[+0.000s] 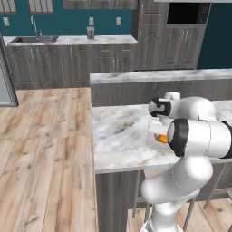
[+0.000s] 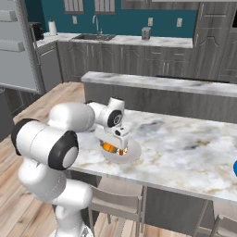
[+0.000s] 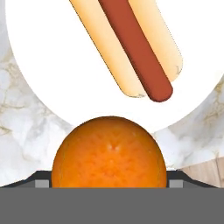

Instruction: Pick up the pear and orange from the fridge and place one fruit on each plate on the dining counter.

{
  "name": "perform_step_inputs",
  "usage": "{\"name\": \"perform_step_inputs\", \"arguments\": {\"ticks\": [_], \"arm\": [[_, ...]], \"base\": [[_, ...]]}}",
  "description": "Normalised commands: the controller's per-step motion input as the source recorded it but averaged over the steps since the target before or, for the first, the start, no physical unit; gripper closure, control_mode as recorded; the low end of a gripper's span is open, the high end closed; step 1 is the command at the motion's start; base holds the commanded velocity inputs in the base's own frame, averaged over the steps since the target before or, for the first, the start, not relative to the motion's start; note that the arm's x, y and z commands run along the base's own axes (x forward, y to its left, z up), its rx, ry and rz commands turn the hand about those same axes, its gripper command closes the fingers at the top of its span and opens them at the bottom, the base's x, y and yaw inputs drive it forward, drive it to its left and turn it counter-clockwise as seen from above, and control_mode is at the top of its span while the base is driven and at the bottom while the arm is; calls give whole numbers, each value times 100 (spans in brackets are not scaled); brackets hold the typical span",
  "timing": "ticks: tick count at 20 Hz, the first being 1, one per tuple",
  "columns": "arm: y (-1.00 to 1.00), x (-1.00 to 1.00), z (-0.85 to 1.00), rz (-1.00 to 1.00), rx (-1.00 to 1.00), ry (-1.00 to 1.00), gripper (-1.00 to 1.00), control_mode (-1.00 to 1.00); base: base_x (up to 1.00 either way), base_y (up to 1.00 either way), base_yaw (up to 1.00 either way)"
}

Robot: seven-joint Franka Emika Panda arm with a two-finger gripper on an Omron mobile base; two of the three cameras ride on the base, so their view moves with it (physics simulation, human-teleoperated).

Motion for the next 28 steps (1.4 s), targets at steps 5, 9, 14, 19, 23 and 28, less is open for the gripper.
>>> {"name": "perform_step_inputs", "arguments": {"ticks": [5,9,14,19,23,28], "arm": [[9,28,-32,0,0,0,100,-100],[1,28,-19,0,0,0,100,-100],[0,27,-12,0,0,0,100,-100],[-1,25,-19,0,0,0,100,-100],[-9,18,-25,0,0,0,-100,-100],[-12,2,-20,0,0,-3,-100,-100]], "base": [[0,0,0],[0,0,0],[0,0,0],[0,0,0],[0,0,0],[0,0,0]]}}
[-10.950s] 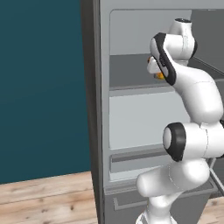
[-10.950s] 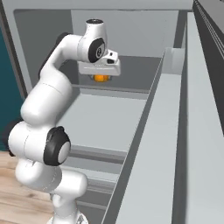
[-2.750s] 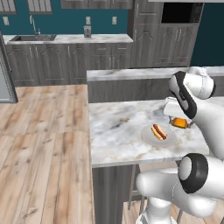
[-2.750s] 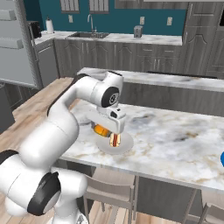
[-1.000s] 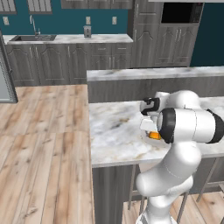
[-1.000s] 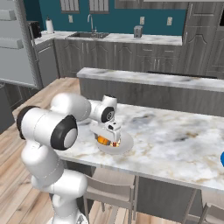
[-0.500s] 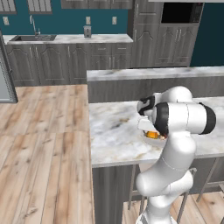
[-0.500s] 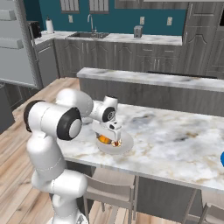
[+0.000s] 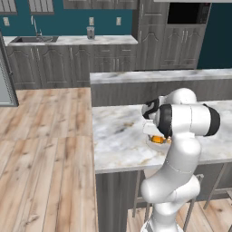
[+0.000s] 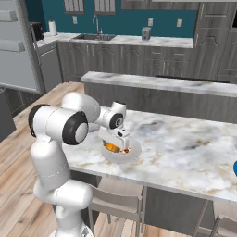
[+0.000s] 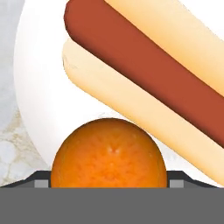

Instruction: Pick up the pear and orange from the fridge and place one fruit on each plate on the dining counter.

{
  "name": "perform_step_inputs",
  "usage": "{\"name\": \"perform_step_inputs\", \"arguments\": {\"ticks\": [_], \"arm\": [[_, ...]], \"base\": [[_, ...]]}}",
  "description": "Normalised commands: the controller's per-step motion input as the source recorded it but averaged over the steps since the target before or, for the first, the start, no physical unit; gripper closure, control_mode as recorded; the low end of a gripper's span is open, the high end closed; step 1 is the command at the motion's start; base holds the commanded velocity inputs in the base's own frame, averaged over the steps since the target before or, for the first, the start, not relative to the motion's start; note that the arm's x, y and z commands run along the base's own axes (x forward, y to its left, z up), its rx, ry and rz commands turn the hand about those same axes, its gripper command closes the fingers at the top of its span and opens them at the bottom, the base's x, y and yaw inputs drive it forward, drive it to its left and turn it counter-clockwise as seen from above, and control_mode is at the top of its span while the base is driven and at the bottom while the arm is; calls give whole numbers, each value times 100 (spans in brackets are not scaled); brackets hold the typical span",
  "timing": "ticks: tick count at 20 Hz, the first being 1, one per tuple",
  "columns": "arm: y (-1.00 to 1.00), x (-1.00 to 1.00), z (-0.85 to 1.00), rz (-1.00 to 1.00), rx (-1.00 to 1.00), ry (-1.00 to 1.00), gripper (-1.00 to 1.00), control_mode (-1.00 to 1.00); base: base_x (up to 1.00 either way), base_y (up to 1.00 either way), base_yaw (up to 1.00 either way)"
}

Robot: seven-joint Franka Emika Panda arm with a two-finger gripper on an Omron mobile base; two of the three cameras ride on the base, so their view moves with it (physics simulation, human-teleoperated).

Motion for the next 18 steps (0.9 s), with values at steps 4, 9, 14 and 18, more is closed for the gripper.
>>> {"name": "perform_step_inputs", "arguments": {"ticks": [4,9,14,18], "arm": [[-1,-33,1,0,0,-9,-100,-100],[0,-50,19,0,0,-8,-100,-100],[0,-65,50,0,0,-16,-100,-100],[9,-79,82,0,-2,-25,-100,-100]], "base": [[0,0,0],[0,0,0],[0,0,0],[0,0,0]]}}
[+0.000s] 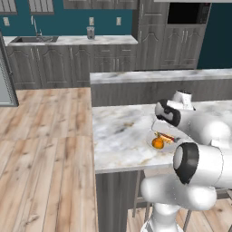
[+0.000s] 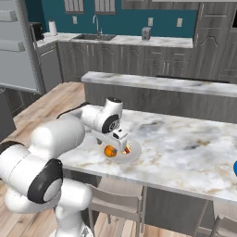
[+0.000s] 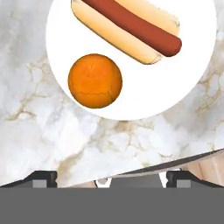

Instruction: Pick up the pear and orange from the fridge and place one fruit on each plate on the dining counter.

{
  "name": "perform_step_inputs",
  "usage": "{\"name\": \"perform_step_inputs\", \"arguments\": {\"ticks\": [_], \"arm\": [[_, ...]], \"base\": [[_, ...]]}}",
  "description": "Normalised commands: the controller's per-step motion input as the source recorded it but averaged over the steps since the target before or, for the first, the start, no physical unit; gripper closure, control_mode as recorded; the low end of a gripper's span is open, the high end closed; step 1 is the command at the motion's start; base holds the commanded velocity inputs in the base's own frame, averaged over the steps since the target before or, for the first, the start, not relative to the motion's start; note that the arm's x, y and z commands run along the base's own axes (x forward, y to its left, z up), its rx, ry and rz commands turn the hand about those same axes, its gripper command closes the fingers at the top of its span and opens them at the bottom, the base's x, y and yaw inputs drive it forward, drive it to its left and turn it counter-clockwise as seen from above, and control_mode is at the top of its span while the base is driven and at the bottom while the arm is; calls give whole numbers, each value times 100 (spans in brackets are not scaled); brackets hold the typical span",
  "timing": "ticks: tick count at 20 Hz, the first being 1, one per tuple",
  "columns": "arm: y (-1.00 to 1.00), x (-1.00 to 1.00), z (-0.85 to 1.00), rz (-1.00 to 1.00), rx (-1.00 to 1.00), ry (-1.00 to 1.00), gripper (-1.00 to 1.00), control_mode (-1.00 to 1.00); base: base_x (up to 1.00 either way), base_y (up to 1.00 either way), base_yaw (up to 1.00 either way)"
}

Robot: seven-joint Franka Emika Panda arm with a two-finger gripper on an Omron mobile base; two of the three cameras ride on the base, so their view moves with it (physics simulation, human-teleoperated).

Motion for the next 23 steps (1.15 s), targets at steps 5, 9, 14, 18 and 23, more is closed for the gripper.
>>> {"name": "perform_step_inputs", "arguments": {"ticks": [5,9,14,18,23], "arm": [[21,-92,89,0,-6,-29,-100,-100],[29,-98,76,0,-4,-26,-100,-100],[14,-68,51,0,0,-20,-100,-100],[18,-46,58,0,-3,-16,-100,-100],[8,-37,55,0,-3,-17,-100,-100]], "base": [[0,0,0],[0,0,0],[0,0,0],[0,0,0],[0,0,0]]}}
